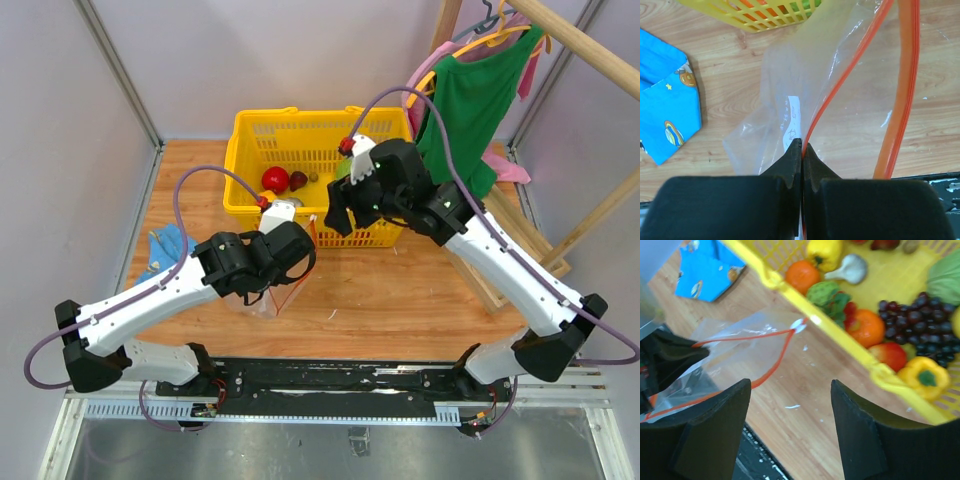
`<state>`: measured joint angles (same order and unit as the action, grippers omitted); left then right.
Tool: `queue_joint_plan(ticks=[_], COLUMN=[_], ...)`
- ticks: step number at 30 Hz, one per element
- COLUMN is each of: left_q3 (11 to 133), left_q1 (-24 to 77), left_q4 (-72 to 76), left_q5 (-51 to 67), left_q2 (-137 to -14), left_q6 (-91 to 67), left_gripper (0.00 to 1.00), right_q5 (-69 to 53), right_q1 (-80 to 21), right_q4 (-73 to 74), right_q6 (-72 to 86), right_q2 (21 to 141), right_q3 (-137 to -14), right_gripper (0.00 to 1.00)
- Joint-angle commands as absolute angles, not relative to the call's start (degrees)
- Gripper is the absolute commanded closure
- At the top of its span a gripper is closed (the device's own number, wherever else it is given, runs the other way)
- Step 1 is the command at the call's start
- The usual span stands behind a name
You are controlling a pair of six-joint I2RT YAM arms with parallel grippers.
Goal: Place the food in the zip-top bag and seal the zipper
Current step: Open the zipper of the food storage bag, then pick up the fake fruit from the bin.
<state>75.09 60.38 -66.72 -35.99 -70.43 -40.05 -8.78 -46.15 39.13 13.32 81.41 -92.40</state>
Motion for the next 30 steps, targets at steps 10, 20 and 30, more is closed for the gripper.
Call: queue_joint_plan(ticks=[10,20,30], left_q3=[73.7,73.2,72.5], left_q1=[59.6,59.5,59.4], left_q4=[-59.2,-57.7,-56.9], left_q5=[-33.2,-33.0,-33.4], left_q2=[-71.2,-72.3,-71.9], left_q6=[-36.9,-36.0,-36.0], left_gripper=[1.00,1.00,1.00], right_q5=[9.6,15.5,20.8], right_q1=[-34.8,-30.0,-27.9], right_q4=[42.4,38.0,33.3], right_q6=[1.3,-2.7,-4.9], right_q2=[94.0,110.3,120.5], right_q3=[-102.9,-110.7,-111.6], right_gripper=[0.19,0.12,0.02])
